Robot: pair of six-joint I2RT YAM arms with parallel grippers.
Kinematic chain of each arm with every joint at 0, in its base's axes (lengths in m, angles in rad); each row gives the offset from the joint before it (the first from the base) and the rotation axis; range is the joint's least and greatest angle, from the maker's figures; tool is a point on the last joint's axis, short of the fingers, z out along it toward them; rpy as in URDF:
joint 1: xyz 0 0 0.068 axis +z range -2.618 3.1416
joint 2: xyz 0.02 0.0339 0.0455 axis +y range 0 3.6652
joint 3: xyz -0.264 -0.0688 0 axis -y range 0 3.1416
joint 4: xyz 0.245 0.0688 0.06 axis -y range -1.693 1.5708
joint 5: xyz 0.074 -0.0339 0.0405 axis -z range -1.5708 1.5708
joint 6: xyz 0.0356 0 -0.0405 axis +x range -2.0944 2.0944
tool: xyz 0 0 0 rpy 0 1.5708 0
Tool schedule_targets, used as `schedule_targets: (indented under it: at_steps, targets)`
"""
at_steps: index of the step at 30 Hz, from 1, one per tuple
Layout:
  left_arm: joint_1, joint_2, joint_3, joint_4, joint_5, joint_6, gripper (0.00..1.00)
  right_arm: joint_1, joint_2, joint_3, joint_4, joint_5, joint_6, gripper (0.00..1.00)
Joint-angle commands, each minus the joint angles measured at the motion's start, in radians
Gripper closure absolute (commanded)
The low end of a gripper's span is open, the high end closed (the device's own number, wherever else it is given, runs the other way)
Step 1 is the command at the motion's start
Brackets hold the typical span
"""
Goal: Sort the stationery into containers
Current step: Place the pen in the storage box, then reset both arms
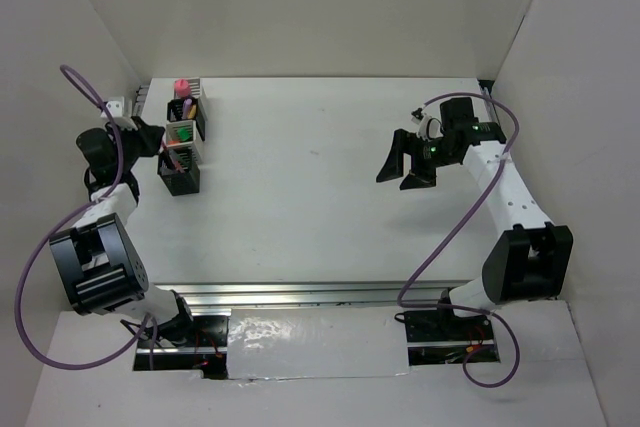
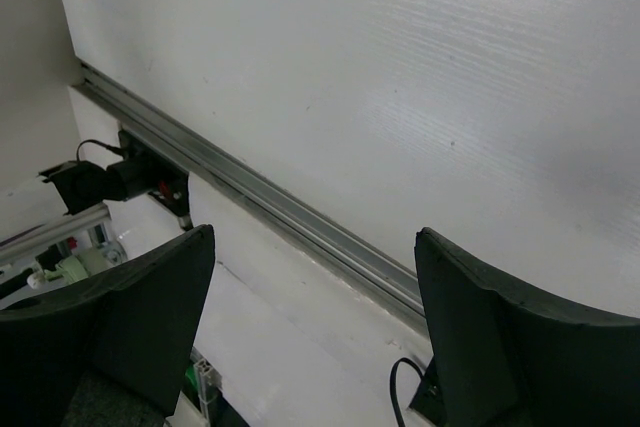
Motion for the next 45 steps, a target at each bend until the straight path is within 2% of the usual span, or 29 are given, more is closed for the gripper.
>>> schedule_targets:
  at_steps: [1,8,10,13,14,16,18,21,22,25,26,27,28,29,30,31,33,35,37,38,39,42,45]
  targets:
    - [-0.006,-0.002,-0.029,0.082,0.012,0.038,0.89,0.01,0.004,0.027,0.031,0.013,-0.008,0.13]
    - [-0.012,-0.009,-0.052,0.08,0.015,0.036,0.86,0.01,0.013,0.03,0.033,0.01,-0.008,0.14]
    - [-0.015,-0.01,-0.053,0.071,0.015,0.039,0.73,0.01,0.014,0.03,0.031,0.01,-0.008,0.14]
    - [-0.018,-0.009,-0.047,0.048,0.007,0.044,0.63,0.01,0.019,0.035,0.027,0.016,-0.013,0.14]
    - [-0.018,-0.007,-0.041,0.034,-0.001,0.046,0.55,0.01,0.021,0.036,0.023,0.019,-0.013,0.14]
    - [-0.021,-0.012,-0.024,0.013,-0.01,0.046,0.46,0.01,0.021,0.041,0.022,0.024,-0.011,0.14]
    - [-0.026,-0.028,-0.009,-0.006,-0.019,0.043,0.32,0.01,0.016,0.045,0.026,0.04,-0.011,0.14]
    - [-0.033,-0.051,0.028,-0.061,-0.025,0.052,0.25,0.01,0.007,0.047,0.026,0.047,-0.01,0.14]
    - [-0.038,-0.07,0.04,-0.081,-0.028,0.052,0.18,0.01,0.005,0.047,0.026,0.045,-0.011,0.14]
    - [-0.066,-0.102,0.161,-0.258,-0.068,0.059,0.15,0.006,-0.013,0.052,0.033,0.075,-0.013,0.15]
    - [-0.076,-0.108,0.199,-0.312,-0.065,0.064,0.11,0.001,-0.021,0.055,0.042,0.089,-0.011,0.15]
    - [-0.117,-0.11,0.296,-0.458,-0.071,0.114,0.09,-0.005,-0.033,0.056,0.049,0.12,-0.011,0.15]
    - [-0.156,-0.105,0.35,-0.546,-0.086,0.154,0.01,-0.009,-0.041,0.058,0.057,0.143,-0.013,0.14]
    - [-0.197,-0.098,0.466,-0.649,-0.12,0.18,0.01,-0.011,-0.05,0.061,0.075,0.164,-0.013,0.14]
    - [-0.302,-0.073,0.52,-0.809,-0.204,0.267,0.01,-0.014,-0.055,0.067,0.083,0.186,-0.019,0.13]
    - [-0.36,-0.059,0.602,-0.875,-0.243,0.282,0.01,-0.016,-0.055,0.081,0.085,0.209,-0.04,0.12]
    - [-0.501,-0.035,0.648,-0.991,-0.325,0.312,0.01,-0.017,-0.045,0.107,0.082,0.241,-0.06,0.11]
    - [-0.616,-0.036,0.64,-0.992,-0.46,0.252,0.01,-0.022,-0.033,0.137,0.085,0.307,-0.085,0.1]
    - [-0.659,-0.045,0.622,-0.992,-0.559,0.161,0.01,-0.028,-0.035,0.148,0.117,0.353,-0.097,0.08]
    - [-0.687,-0.057,0.587,-0.987,-0.565,0.145,0.01,-0.034,-0.047,0.144,0.132,0.402,-0.105,0.07]
    - [-0.695,-0.067,0.567,-0.98,-0.565,0.126,0.01,-0.036,-0.055,0.139,0.151,0.427,-0.109,0.0]
    - [-0.71,-0.097,0.481,-0.937,-0.565,0.058,0.01,-0.037,-0.065,0.128,0.198,0.484,-0.126,0.0]
    - [-0.73,-0.087,0.471,-0.975,-0.565,0.056,0.0,-0.051,-0.067,0.115,0.218,0.47,-0.106,0.0]
